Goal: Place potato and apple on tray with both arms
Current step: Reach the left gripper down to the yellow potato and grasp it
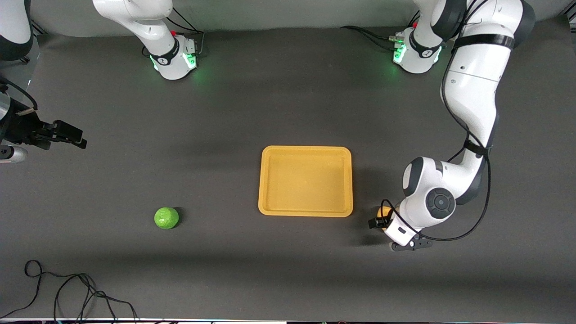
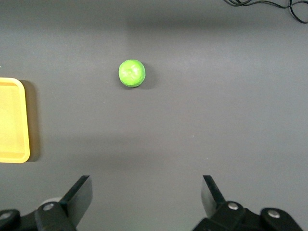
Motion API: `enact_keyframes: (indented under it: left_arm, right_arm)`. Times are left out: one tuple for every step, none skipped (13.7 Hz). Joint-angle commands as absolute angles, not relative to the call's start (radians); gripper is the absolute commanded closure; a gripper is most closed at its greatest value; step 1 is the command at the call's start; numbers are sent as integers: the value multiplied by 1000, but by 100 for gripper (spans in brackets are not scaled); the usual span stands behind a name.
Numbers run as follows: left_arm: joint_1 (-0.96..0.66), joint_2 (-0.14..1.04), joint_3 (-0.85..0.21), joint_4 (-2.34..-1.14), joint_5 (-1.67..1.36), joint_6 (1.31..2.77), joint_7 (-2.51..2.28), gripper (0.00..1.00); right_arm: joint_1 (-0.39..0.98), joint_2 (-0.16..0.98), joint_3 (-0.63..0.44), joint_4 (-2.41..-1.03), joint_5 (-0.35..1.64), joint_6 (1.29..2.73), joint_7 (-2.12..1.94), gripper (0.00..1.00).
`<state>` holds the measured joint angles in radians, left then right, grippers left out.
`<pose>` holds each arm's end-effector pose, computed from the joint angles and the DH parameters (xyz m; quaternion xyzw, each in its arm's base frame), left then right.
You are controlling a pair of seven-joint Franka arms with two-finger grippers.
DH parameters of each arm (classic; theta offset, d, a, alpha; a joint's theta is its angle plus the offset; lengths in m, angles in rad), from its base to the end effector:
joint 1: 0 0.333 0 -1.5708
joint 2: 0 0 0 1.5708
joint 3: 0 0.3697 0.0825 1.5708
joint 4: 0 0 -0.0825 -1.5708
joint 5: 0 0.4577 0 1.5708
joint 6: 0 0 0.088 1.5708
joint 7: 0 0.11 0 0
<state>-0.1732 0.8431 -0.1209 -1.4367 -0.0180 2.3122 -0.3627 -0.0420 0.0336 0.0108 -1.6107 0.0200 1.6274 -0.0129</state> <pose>0.7941 -0.2209 0.1785 0.9966 0.0611 0.0012 0.0547 0.6433 -0.0181 0.6369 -0.9999 0.0098 0.0082 0.0103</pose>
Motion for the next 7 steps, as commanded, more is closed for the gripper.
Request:
enact_keyframes:
  left_arm:
    - [-201,851,-112,-1407,-28,2303,-411,51]
    - [-204,842,-113,-1407,-15,2287,-463,65]
    - [-204,824,-114,-1402,-15,2237,-483,76]
    - [-206,810,-114,-1390,-26,2167,-486,90]
    - [-209,796,-115,-1364,-26,2093,-489,100]
    - [-216,786,-123,-1338,-28,2027,-500,100]
    - [-222,784,-132,-1312,-26,1988,-533,100]
  right_arm:
    - [-31,48,3,-1591,9,1623,-31,0]
    - [-28,54,3,-1591,9,1624,-31,0]
    - [-15,55,3,-1588,9,1623,-31,0]
    - [-11,55,3,-1588,9,1624,-32,0]
    - [-8,60,3,-1588,8,1632,-32,0]
    - [3,69,3,-1585,9,1653,-32,0]
    - [12,78,3,-1565,9,1666,-32,0]
